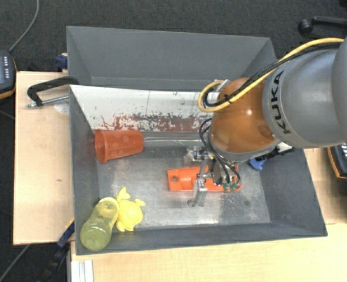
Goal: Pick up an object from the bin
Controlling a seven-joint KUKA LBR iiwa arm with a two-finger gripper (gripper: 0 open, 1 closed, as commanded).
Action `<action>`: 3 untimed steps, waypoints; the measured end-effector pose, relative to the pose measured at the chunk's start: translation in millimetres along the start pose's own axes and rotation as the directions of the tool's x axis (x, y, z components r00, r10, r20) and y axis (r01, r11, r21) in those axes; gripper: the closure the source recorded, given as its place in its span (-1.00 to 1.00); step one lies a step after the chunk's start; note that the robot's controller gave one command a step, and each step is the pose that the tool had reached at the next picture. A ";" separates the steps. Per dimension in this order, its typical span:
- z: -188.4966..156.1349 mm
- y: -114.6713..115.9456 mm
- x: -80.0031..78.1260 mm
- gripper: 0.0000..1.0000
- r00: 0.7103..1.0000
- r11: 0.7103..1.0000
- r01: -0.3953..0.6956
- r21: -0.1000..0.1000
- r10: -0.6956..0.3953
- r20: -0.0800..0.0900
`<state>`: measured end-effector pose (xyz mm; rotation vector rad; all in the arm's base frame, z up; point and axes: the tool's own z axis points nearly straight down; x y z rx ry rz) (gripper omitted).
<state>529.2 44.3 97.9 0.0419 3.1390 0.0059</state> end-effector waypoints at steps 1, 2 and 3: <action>27.3 -26.4 1.5 1.00 0.996 0.996 0.087 0.002 -0.087 -0.012; 27.4 -26.4 1.5 1.00 0.996 0.996 0.087 0.002 -0.087 -0.012; -76.7 -10.3 12.6 1.00 0.996 0.996 0.089 0.001 -0.089 -0.007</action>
Offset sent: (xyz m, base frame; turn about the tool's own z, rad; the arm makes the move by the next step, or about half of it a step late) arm 0.0000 0.0000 0.0000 0.0000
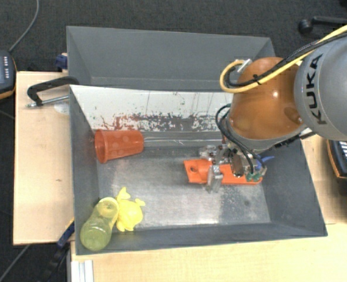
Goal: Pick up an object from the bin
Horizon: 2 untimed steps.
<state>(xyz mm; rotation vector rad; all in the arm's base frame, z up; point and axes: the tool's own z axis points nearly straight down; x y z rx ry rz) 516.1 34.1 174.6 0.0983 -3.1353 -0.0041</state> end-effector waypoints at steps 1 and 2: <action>0.0 0.0 0.0 1.00 1.000 1.000 0.000 0.000 0.000 0.000; -119.2 5.9 0.5 1.00 0.999 0.999 0.041 -0.001 -0.041 0.006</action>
Offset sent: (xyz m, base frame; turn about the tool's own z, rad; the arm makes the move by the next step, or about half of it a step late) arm -0.0015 0.0049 0.1182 -0.0417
